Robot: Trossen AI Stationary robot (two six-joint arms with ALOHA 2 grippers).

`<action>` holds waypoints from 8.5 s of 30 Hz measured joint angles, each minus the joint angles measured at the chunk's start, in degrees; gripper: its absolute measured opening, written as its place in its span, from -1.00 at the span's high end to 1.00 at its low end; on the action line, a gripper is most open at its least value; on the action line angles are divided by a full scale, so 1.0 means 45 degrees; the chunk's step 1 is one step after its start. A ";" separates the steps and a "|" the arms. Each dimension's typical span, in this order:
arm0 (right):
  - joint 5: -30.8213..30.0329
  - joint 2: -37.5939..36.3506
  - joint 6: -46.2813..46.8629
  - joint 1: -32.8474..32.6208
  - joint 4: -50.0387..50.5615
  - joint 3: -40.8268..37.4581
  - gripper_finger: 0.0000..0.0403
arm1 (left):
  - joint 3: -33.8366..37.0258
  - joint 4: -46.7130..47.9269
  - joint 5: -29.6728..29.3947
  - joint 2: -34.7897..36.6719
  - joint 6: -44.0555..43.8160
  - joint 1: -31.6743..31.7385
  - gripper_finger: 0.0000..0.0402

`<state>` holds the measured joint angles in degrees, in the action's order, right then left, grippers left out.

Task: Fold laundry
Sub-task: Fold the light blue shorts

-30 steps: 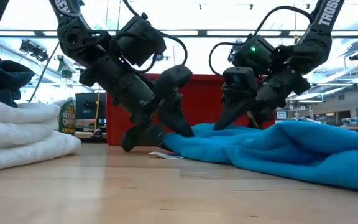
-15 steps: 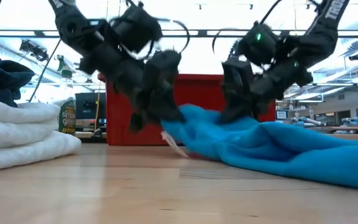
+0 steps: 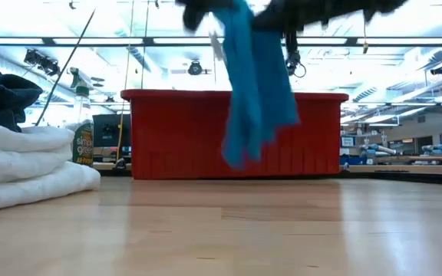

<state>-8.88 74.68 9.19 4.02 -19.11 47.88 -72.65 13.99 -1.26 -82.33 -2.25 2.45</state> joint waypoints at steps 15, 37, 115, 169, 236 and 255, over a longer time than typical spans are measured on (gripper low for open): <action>-0.0268 0.2069 0.5210 -0.3522 0.3306 -0.0770 0.93 | 0.0201 0.3331 0.1987 -0.2390 -0.2484 -0.1991 0.95; -0.6311 0.0141 0.2761 -0.4826 0.3716 0.0078 0.93 | -0.3191 0.3539 0.1791 -0.2325 0.0514 -0.0992 0.94; -0.4651 -0.1856 -0.0500 -0.4631 -0.1507 -0.4760 0.93 | -0.0416 -0.1032 0.1854 -0.4538 -0.1687 -0.0490 -0.05; -0.3203 0.1871 1.0345 -0.7370 -0.0185 -0.4070 0.93 | -0.3431 0.3864 0.3688 -0.7126 -0.4071 -0.2634 0.94; -0.2436 -0.2949 1.9861 -0.5890 0.9616 -0.4094 0.35 | -0.3402 0.4938 0.3062 -0.4308 -0.0404 0.1141 0.22; -0.2545 0.1723 2.2649 -0.7750 1.0878 -0.1463 0.75 | 0.1586 0.2290 0.6222 -0.1734 -0.0356 0.1774 0.22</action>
<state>-20.33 82.43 111.11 -30.85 29.84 41.29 -65.52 24.29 26.74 -90.14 -3.85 10.43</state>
